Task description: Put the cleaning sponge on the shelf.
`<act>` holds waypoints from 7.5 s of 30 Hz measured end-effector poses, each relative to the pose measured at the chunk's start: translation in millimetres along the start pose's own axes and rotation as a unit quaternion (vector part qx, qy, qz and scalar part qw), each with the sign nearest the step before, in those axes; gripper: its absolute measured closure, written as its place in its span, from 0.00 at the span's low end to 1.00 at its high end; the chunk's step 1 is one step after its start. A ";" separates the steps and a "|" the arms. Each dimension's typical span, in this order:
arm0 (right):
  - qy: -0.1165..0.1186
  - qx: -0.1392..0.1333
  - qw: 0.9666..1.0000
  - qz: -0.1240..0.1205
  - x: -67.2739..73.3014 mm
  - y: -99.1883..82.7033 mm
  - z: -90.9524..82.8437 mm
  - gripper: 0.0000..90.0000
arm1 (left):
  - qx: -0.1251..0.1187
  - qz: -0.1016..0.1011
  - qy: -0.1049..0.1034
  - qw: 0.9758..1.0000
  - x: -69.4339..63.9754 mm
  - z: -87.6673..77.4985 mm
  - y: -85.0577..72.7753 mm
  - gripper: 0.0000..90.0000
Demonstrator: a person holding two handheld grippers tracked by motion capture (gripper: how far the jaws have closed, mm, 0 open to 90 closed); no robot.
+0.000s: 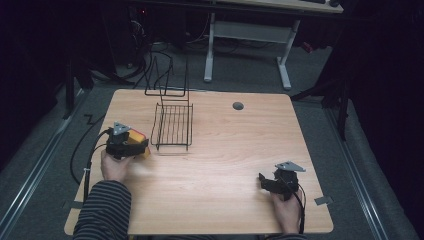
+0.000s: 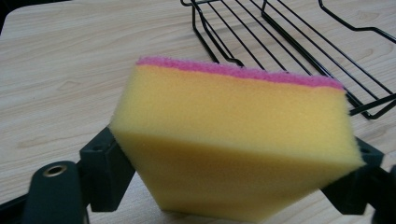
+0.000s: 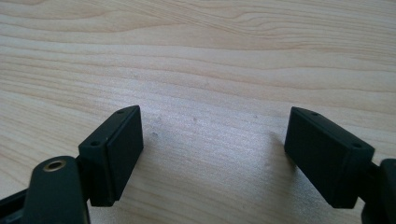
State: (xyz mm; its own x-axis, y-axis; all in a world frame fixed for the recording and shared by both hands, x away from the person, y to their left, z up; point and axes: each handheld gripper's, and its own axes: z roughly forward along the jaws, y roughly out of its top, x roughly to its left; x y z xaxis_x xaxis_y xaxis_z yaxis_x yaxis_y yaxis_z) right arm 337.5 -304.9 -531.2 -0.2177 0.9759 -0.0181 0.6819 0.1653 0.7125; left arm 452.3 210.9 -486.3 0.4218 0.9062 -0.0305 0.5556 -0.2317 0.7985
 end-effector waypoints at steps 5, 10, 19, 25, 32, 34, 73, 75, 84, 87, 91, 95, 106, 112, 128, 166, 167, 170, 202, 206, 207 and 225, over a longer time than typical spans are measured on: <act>0.000 0.000 1.000 0.000 0.0 0.0 0.0 0.22 | -0.001 0.002 0.002 1.000 -0.2 -0.6 0.0 0.23; 0.000 0.000 1.000 0.000 0.0 0.0 0.0 0.22 | -0.002 0.007 0.007 1.000 -0.8 -2.7 0.1 0.24; 0.000 0.000 1.000 0.000 0.0 0.0 0.0 0.22 | -0.007 0.010 0.004 1.000 -2.0 -8.5 1.4 0.25; 0.000 0.000 1.000 0.000 0.0 0.0 0.0 0.22 | -0.011 0.002 -0.006 1.000 -4.1 -13.7 3.2 0.25; 0.000 0.000 1.000 0.000 0.0 0.0 0.0 0.22 | -0.021 0.003 -0.012 1.000 -6.8 -24.0 7.0 0.25; 0.000 0.000 1.000 0.000 0.0 0.0 0.0 0.22 | -0.023 0.005 -0.012 1.000 -8.5 -26.8 8.6 0.25; 0.000 0.000 1.000 0.000 0.1 0.0 0.0 0.22 | -0.060 0.047 -0.064 0.995 -44.6 -51.3 50.0 0.25; 0.000 0.000 1.000 0.000 0.1 -0.1 0.0 0.22 | -0.058 0.047 -0.067 0.995 -45.9 -49.7 52.5 0.25; 0.000 0.000 1.000 0.000 0.1 -0.1 -0.1 0.22 | -0.057 0.060 -0.073 0.994 -54.5 -42.6 63.2 0.25; 0.000 0.000 1.000 0.000 0.1 -0.1 0.0 0.22 | -0.055 0.062 -0.075 0.994 -57.0 -38.7 66.5 0.25; 0.000 0.000 1.000 0.000 0.1 -0.1 -0.1 0.22 | -0.055 0.067 -0.078 0.993 -61.5 -33.7 71.3 0.25; 0.000 0.000 1.000 0.000 0.0 -0.1 -0.1 0.22 | -0.056 0.067 -0.080 0.993 -63.7 -26.8 75.0 0.25; 0.000 0.000 1.000 0.000 -0.1 0.0 0.0 0.22 | -0.057 0.073 -0.087 0.992 -72.3 -11.0 83.8 0.25; 0.000 0.000 1.000 0.000 0.0 0.0 -0.1 0.22 | -0.050 0.076 -0.085 0.992 -75.5 -2.4 85.5 0.25; 0.000 0.000 1.000 0.000 -0.1 -0.1 0.0 0.22 | -0.035 0.069 -0.080 0.994 -81.2 29.4 90.7 0.25; 0.000 0.000 1.000 0.000 -0.1 -0.1 0.0 0.22 | -0.012 0.035 -0.068 0.997 -72.4 61.1 85.2 0.24; 0.000 0.000 1.000 0.000 -0.1 -0.1 0.0 0.22 | -0.012 0.034 -0.068 0.997 -72.2 61.3 85.3 0.24; 0.000 0.000 1.000 0.000 -0.1 -0.1 0.0 0.22 | -0.013 0.030 -0.068 0.997 -71.4 61.7 85.4 0.23; 0.000 0.001 1.000 0.001 0.1 -0.1 -0.2 0.22 | -0.005 0.026 -0.088 0.996 -70.1 56.6 85.7 0.00; 0.000 0.000 1.000 0.000 -0.1 -0.1 -0.1 0.22 | -0.008 0.029 -0.090 0.996 -71.9 51.3 86.8 0.00; 0.000 0.000 1.000 0.000 0.0 -0.1 -0.1 0.22 | -0.008 0.030 -0.090 0.995 -72.4 49.8 87.0 0.00; 0.000 0.001 1.000 0.001 0.0 -0.1 -0.1 0.22 | -0.007 0.055 -0.081 0.995 -80.1 30.3 85.7 0.00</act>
State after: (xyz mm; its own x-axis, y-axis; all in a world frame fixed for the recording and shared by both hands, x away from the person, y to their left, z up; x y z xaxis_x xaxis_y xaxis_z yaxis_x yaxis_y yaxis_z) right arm 337.3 -304.9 -531.2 -0.2164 0.9762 -0.0169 0.6833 0.1638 0.7115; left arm 487.8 107.7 -433.6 0.5905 0.8061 -0.0387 0.4898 -0.3199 0.8111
